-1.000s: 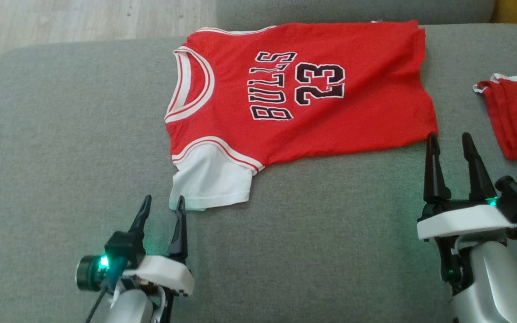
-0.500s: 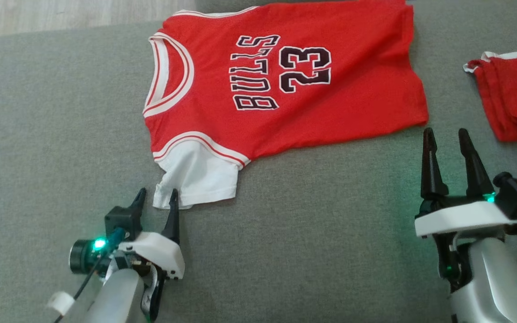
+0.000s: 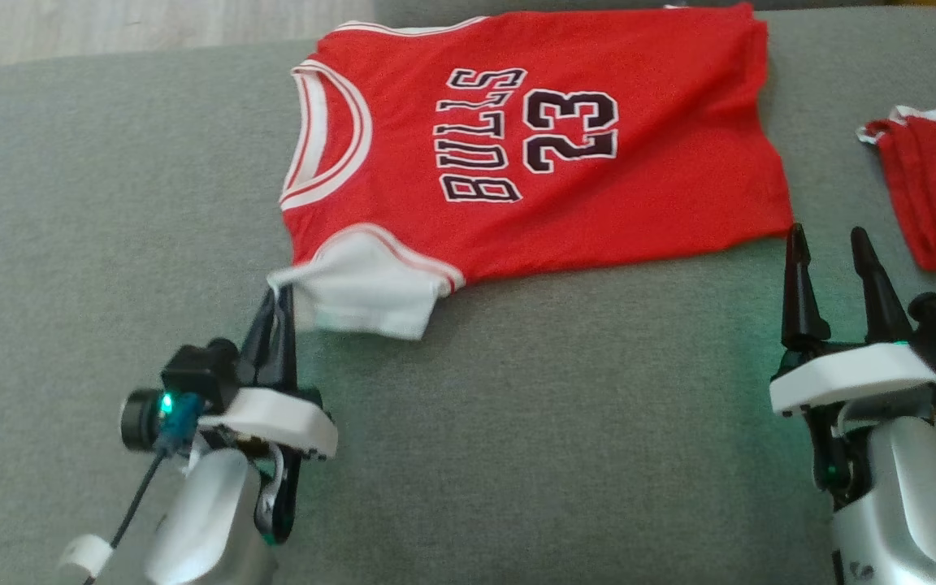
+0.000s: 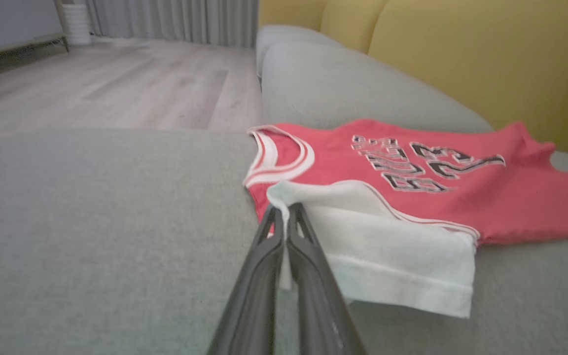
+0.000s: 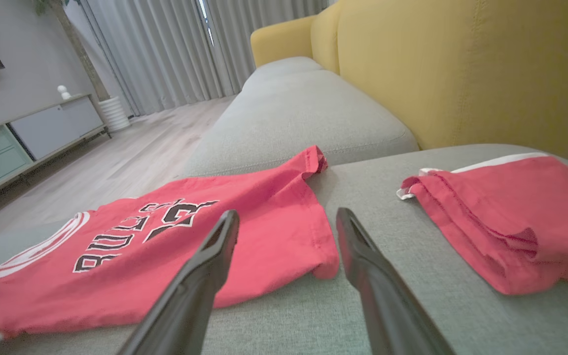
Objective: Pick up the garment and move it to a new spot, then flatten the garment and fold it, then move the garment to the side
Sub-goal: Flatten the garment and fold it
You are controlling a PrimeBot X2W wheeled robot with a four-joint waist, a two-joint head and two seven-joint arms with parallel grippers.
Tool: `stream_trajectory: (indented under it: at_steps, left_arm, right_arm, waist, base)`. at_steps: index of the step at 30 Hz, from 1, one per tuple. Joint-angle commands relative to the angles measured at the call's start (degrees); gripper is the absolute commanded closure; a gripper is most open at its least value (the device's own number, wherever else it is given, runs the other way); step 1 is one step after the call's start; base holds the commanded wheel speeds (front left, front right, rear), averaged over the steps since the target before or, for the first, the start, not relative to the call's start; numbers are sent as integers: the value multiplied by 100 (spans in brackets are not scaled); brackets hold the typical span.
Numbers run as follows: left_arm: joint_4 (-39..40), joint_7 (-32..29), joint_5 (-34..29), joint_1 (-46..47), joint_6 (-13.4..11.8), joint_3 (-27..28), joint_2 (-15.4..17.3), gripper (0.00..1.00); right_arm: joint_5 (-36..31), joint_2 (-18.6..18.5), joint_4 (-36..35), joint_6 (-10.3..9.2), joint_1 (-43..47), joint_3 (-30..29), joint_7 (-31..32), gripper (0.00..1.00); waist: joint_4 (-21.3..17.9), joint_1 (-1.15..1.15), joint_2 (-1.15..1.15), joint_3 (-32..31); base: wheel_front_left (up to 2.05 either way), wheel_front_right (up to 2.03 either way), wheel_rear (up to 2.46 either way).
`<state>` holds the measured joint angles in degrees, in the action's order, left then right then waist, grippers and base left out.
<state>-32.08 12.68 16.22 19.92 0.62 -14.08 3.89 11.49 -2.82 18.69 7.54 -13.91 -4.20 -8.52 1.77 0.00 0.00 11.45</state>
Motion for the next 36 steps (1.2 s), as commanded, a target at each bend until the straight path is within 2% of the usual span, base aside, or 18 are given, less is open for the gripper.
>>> stream_trajectory:
  at_steps: [1,7,13,21,30,31,32,36]
  left_arm:
    - [246,82,19,128,-39,247,73,100]
    - [1147,217,30,27,-99,385,40,100]
    - [1486,227,-21,-114,-48,240,5,100]
    - [1598,230,-50,-140,-45,136,-24,100]
    - [1577,231,-102,-85,-11,143,1,100]
    - [1565,231,-104,-81,-8,148,4,100]
    - [1552,231,-106,-80,-8,154,6,100]
    - [1538,231,-96,-100,-28,208,5,100]
  right_arm:
    - [-42,-6,-137,-5,-311,100,30,0]
    - [-111,-6,494,-5,-672,-325,492,0]
    - [-259,-6,1477,-5,-1113,-586,857,0]
    - [-520,-6,2491,-5,-1629,-791,628,0]
    - [-623,-6,3382,-5,-2110,-473,488,0]
    - [-631,-6,3453,-5,-2145,-436,472,84]
    - [-651,-6,3508,-5,-2176,-403,429,100]
    - [-581,-6,3563,-5,-2296,-222,104,100]
  waist:
    - [71,0,0,-25]
    - [316,0,0,10]
    - [470,0,0,114]
    - [541,0,0,249]
    - [540,0,0,303]
    - [538,0,0,297]
    - [534,0,0,286]
    - [490,0,0,209]
  base:
    - [0,0,0]
    - [0,0,0]
    - [0,0,0]
    - [0,0,0]
    - [0,0,0]
    - [0,0,0]
    - [0,0,0]
    - [0,0,0]
